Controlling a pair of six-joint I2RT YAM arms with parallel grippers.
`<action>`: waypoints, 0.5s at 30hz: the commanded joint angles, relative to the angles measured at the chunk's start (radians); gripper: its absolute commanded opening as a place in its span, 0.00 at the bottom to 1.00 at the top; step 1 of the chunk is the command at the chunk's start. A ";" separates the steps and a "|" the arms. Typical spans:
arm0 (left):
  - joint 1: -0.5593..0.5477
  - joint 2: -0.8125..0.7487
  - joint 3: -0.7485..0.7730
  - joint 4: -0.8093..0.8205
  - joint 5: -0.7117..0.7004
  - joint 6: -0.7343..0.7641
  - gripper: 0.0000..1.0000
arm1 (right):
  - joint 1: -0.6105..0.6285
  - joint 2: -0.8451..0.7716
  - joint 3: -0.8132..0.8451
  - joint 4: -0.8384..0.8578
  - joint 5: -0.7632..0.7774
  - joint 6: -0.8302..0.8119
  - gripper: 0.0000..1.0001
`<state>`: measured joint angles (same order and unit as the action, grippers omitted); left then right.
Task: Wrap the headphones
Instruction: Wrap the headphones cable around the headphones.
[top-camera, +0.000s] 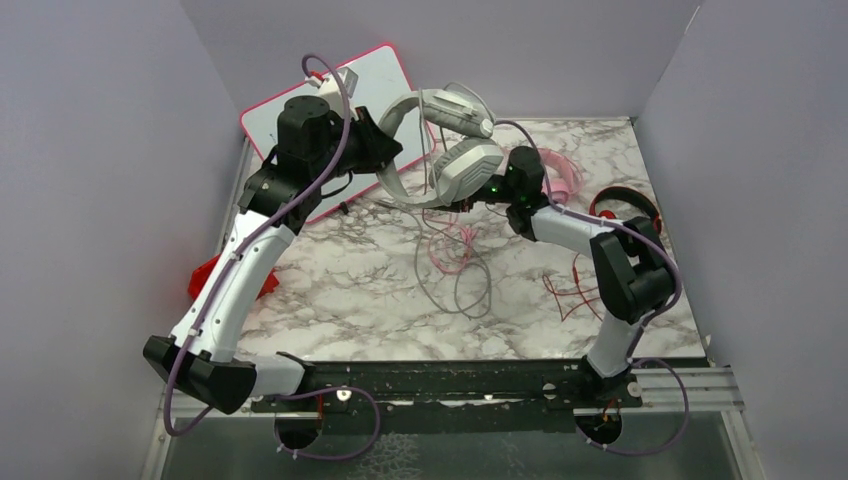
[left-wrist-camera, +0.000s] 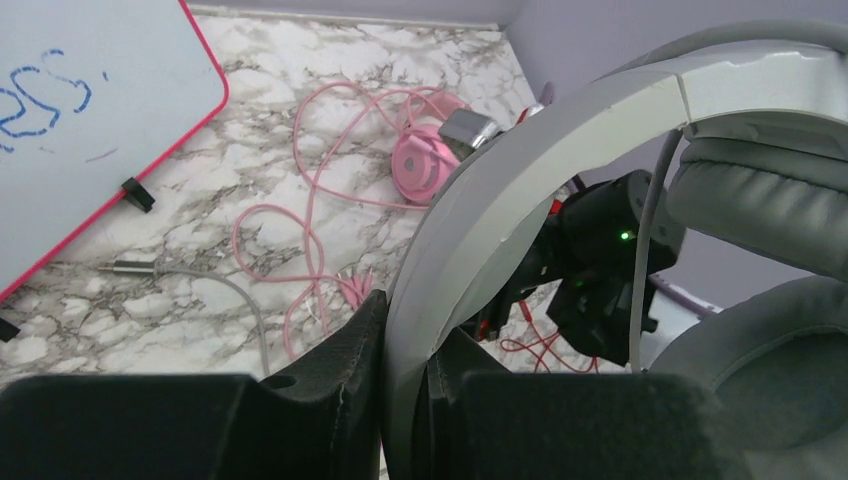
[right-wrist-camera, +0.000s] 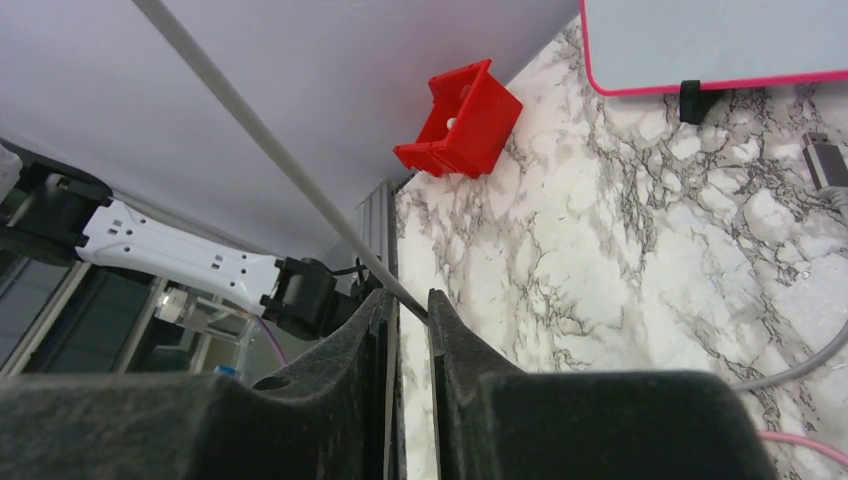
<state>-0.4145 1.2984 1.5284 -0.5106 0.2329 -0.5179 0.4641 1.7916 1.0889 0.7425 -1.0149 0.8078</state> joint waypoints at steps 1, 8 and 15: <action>0.003 -0.014 0.065 0.111 0.007 -0.052 0.00 | 0.009 0.043 0.016 0.096 0.004 0.016 0.23; 0.003 -0.010 0.084 0.104 -0.011 -0.051 0.00 | 0.010 0.064 -0.014 0.153 0.011 0.005 0.31; 0.003 -0.005 0.118 0.084 -0.009 -0.048 0.00 | 0.010 0.144 0.048 0.167 0.001 -0.011 0.36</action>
<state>-0.4141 1.3037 1.5806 -0.4946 0.2321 -0.5308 0.4660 1.8824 1.0958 0.8581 -1.0119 0.8093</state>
